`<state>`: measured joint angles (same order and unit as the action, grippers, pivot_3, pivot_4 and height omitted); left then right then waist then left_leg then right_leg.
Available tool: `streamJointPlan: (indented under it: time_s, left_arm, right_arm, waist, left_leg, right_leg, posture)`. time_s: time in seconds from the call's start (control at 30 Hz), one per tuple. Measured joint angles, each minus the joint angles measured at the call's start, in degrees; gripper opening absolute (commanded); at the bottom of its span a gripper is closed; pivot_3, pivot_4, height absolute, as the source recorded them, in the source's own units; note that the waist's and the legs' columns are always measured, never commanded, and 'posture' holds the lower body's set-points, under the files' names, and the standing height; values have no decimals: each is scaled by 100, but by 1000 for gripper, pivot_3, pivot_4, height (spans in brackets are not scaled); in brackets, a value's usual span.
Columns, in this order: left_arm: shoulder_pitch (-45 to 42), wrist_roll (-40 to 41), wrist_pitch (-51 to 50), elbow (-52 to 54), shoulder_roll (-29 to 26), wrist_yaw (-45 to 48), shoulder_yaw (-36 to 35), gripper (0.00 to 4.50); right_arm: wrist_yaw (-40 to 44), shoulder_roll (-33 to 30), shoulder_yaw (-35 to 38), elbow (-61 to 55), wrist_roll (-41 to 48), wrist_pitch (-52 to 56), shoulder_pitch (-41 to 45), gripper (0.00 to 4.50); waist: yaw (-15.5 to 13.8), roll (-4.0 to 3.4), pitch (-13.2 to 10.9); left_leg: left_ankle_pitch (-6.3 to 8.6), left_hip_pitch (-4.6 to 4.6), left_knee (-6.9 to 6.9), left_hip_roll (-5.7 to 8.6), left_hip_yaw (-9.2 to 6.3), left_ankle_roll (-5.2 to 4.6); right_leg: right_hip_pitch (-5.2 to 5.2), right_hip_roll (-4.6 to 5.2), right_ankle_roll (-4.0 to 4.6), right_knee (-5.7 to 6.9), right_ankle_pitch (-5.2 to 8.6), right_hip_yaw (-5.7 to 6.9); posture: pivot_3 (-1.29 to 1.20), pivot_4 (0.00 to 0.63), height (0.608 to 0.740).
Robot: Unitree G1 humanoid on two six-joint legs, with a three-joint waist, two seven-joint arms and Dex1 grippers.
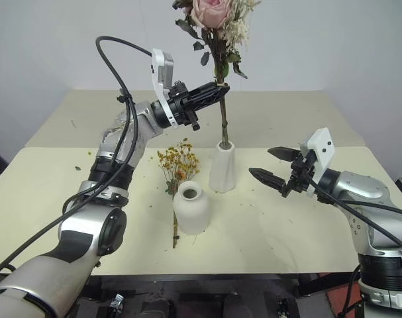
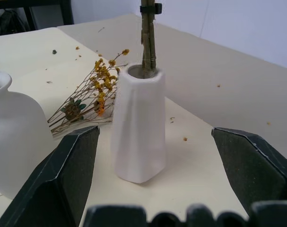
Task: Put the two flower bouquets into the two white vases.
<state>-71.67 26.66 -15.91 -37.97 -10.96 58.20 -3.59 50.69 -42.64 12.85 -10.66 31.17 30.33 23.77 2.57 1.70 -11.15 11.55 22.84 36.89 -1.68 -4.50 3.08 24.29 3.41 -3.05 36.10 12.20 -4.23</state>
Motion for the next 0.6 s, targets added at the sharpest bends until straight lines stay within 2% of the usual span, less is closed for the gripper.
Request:
streamJointPlan:
  time_s: [0.4, 0.6]
  left_arm:
    - [20, -5, -161, 121, -10, 119, 34, 101]
    - [353, -123, -194, 186, 33, 128, 208, 101]
  right_arm:
    - [14, -65, 122, 0, 64, -3, -1, 4500]
    - [-2, -68, 133, 0, 64, -3, -1, 4500]
  waist:
    - [-1, 0, 0]
    - [1, 0, 0]
  left_leg:
    - [0, 0, 0, 0, 0, 0]
    - [0, 0, 0, 0, 0, 0]
  right_leg:
    - [0, 0, 0, 0, 0, 0]
    - [0, 0, 1, 2, -1, 0]
  posture:
    - [0, 150, 740]
    - [0, 150, 740]
